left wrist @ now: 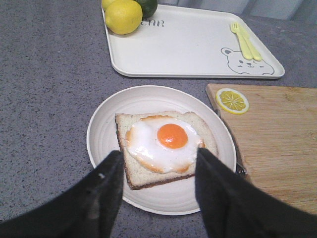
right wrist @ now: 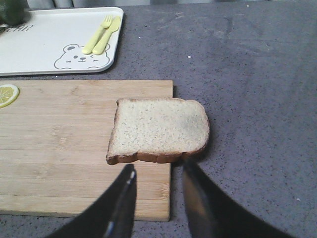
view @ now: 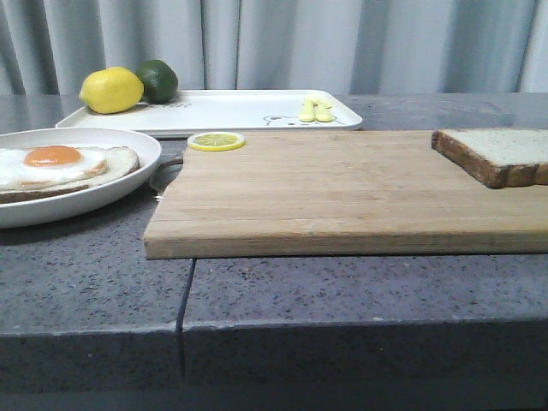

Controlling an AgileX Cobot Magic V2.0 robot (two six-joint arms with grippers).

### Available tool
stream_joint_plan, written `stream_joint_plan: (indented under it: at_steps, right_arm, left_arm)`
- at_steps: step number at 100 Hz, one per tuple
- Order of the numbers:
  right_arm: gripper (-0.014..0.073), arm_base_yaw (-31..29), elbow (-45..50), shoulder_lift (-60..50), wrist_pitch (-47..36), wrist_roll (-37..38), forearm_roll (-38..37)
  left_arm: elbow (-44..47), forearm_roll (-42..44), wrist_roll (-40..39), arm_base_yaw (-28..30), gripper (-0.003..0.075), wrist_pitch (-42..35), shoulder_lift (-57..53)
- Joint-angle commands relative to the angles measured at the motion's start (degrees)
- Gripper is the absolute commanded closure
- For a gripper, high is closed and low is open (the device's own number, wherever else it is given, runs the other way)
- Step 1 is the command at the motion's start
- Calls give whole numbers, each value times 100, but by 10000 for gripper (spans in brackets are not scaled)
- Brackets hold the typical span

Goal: Place bread and move sandwich to tray

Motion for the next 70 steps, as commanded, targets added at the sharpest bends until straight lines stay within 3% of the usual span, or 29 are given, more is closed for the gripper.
stream_joint_plan:
  at_steps: [1, 13, 70]
  right_arm:
    - [168, -42, -202, 75, -463, -56, -4]
    - [93, -42, -202, 75, -553, -56, -4]
    - [94, -42, -202, 75, -605, -56, -4]
  left_arm:
    - [-198, -156, 2, 3, 279, -409, 65]
    - [-198, -145, 2, 3, 272, -409, 65]
    - [-198, -145, 2, 3, 325, -409, 65]
